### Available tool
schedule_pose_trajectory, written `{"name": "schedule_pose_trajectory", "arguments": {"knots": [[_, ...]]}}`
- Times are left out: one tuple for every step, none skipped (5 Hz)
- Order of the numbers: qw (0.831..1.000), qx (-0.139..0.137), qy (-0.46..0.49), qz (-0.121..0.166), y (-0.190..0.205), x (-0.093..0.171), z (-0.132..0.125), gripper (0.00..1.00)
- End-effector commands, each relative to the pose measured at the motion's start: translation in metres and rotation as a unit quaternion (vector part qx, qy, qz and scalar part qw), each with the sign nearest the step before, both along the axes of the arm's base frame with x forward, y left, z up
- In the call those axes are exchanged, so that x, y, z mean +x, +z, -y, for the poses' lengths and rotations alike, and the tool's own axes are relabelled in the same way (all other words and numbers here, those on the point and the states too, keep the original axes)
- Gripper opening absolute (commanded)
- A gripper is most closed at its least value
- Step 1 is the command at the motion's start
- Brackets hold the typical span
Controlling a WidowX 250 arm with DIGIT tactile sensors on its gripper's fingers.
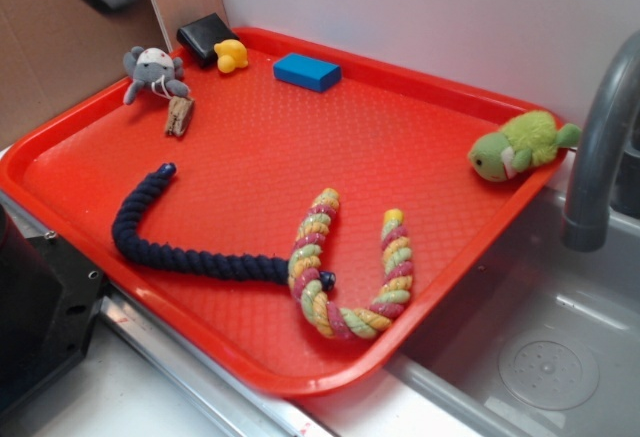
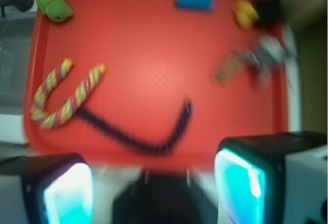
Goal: Grab the green animal.
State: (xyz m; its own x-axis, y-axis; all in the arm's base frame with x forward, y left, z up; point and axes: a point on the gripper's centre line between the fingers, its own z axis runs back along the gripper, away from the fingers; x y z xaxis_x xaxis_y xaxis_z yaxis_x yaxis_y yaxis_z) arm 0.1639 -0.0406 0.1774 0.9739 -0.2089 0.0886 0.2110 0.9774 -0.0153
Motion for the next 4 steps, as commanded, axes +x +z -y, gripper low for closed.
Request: {"name": "schedule_pose_trajectory", "arguments": {"knots": [[0.976,-0.006,-0.194,0.100,-0.033,0.095,0.075,1.00],[0.976,-0.006,-0.194,0.100,-0.033,0.095,0.075,1.00],[0.976,-0.006,-0.194,0.100,-0.033,0.095,0.075,1.00],[0.975,-0.031,-0.212,0.062,-0.077,0.104,0.079,1.00]]}}
